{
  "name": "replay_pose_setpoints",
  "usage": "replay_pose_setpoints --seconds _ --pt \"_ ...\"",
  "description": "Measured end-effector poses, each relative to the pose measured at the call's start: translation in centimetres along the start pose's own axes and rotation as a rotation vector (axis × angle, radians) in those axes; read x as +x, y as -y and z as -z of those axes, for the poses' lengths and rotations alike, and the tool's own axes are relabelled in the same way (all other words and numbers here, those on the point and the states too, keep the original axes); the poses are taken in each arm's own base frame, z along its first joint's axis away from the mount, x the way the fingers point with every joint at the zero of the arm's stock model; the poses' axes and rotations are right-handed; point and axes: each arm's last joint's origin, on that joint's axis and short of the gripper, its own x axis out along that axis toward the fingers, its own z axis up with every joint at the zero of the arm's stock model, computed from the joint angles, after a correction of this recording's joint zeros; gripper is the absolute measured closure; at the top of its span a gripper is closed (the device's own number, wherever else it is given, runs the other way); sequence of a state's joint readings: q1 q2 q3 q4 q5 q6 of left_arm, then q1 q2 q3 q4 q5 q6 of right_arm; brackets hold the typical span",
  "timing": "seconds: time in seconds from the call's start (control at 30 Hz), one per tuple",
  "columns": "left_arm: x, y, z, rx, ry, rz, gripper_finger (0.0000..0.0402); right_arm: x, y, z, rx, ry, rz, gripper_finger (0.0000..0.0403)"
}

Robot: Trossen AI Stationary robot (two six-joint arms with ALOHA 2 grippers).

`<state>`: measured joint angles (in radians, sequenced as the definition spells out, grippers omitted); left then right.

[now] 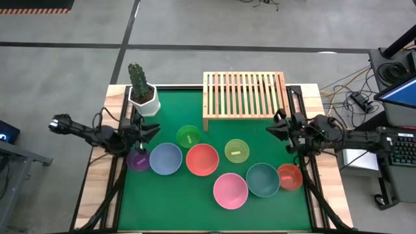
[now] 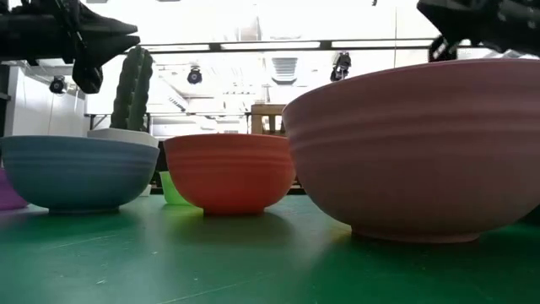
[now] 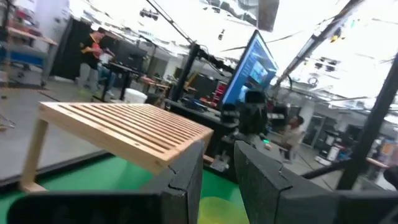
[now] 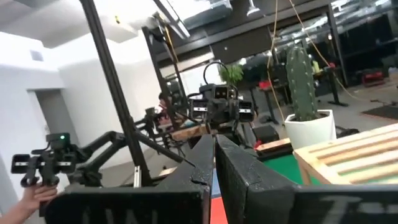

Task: Place and stack bowls onto a shelf
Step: Put the light orange bowl on the shelf

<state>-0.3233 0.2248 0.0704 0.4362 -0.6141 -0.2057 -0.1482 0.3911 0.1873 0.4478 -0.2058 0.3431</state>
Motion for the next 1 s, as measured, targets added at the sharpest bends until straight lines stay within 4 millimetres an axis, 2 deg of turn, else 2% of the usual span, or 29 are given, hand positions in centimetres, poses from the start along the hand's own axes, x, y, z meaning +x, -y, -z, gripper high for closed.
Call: replay_pose_setpoints --seconds 0.33,0.47,0.57,0.77,0.87,1.0 --pt "0.6 0.3 1.1 -0.042 -0.081 0.018 0.0325 6.7 0.2 -3.6 0.042 -0.205 0.071 0.0394" --pt "0.7 0.4 0.6 -0.050 -0.024 0.005 0.0325 8.8 0.5 -4.0 0.067 -0.311 0.109 0.0394" --pt "0.7 0.6 -0.5 0.011 0.069 0.022 0.0325 10.5 0.4 -5.3 0.084 -0.338 0.120 0.0394" --pt "0.4 0.6 -1.4 0.113 0.148 0.024 0.0325 13.0 0.6 -4.9 0.069 -0.596 0.168 0.0394" --pt "0.3 0.6 -1.5 0.122 0.152 0.016 0.0325 14.3 0.3 -5.3 0.016 -0.663 0.151 0.0394" --pt "0.4 0.5 -1.5 0.164 0.152 0.004 0.0325 16.2 0.2 -4.6 -0.063 -0.757 0.117 0.0394"
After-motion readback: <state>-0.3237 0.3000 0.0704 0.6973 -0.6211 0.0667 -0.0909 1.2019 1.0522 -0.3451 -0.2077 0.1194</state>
